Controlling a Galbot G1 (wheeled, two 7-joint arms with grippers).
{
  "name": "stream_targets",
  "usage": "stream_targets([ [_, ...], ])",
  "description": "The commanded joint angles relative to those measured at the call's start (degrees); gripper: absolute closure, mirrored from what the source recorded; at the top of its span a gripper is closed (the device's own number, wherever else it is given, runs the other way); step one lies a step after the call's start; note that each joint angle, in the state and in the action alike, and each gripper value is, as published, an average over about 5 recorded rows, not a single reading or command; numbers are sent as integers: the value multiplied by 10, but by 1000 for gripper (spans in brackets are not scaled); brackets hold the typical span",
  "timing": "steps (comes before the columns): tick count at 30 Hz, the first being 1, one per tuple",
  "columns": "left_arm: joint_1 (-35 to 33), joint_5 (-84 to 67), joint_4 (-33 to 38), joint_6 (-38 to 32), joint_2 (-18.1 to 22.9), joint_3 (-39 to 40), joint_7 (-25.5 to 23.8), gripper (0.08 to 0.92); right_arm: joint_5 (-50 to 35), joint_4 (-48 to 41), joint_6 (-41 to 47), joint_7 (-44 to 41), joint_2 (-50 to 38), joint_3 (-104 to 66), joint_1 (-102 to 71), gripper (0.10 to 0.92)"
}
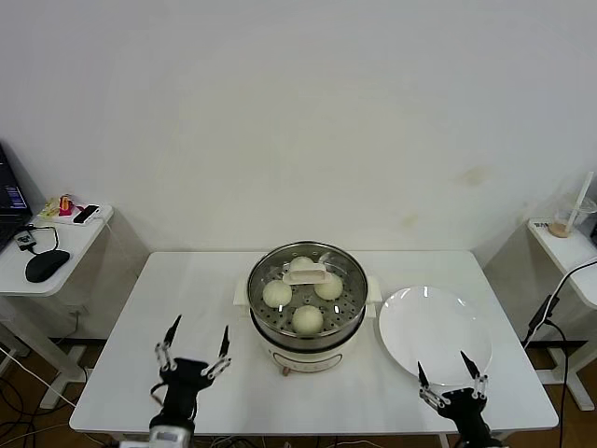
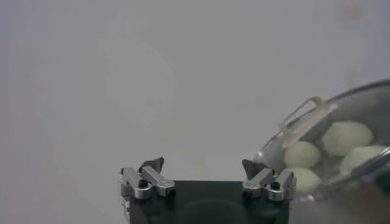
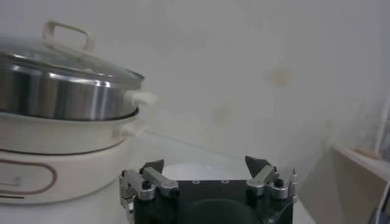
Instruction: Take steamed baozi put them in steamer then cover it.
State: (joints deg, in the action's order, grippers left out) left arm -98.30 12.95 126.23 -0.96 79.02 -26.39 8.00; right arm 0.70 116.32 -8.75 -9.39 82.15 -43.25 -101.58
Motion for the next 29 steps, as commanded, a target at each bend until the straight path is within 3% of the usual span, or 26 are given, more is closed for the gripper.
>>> stream_targets([
  [1, -106, -280, -38, -112, -2, -60, 16, 177, -56, 2, -12, -5, -28, 17, -41, 203],
  [15, -132, -259, -25, -93, 5, -46, -13, 177, -97, 11, 18, 16, -75, 47, -64, 203],
  [29, -112, -227, -57, -65, 15, -68, 14, 177, -97, 22, 55, 59, -84, 68, -65, 203],
])
